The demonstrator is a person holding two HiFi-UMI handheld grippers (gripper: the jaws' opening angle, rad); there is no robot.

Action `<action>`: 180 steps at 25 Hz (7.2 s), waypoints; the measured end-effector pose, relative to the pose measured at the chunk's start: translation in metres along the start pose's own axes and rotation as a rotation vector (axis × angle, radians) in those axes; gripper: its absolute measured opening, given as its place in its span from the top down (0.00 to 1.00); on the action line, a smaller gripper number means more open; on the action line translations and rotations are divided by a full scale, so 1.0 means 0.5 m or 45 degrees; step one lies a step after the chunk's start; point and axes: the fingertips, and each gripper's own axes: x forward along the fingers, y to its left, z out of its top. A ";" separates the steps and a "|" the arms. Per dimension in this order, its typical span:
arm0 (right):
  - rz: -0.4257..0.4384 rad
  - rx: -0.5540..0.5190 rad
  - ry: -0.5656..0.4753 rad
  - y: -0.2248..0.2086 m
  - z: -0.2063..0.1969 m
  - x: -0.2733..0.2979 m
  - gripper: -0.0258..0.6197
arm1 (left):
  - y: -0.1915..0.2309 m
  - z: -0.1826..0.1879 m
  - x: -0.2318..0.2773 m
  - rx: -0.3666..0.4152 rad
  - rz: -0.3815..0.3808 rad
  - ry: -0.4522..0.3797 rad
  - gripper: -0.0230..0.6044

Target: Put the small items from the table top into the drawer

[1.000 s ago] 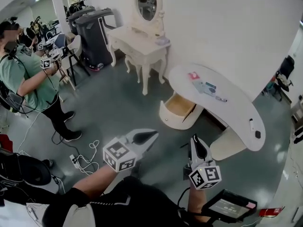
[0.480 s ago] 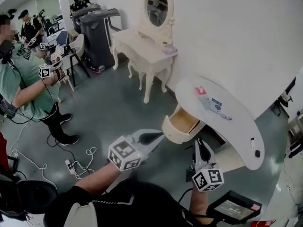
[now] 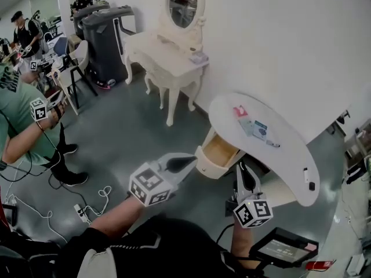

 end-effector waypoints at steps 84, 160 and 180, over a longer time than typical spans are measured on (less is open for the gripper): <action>0.297 -0.038 0.501 -0.487 -0.392 0.536 0.91 | 0.512 -0.328 0.602 -0.214 0.142 0.309 0.96; 0.406 -0.344 1.469 -0.520 -1.150 0.562 0.82 | 0.623 -0.804 0.632 -0.287 0.023 0.712 0.96; 0.543 -0.360 1.391 -0.461 -1.025 0.513 0.84 | 0.576 -0.705 0.562 -0.271 0.098 0.705 0.96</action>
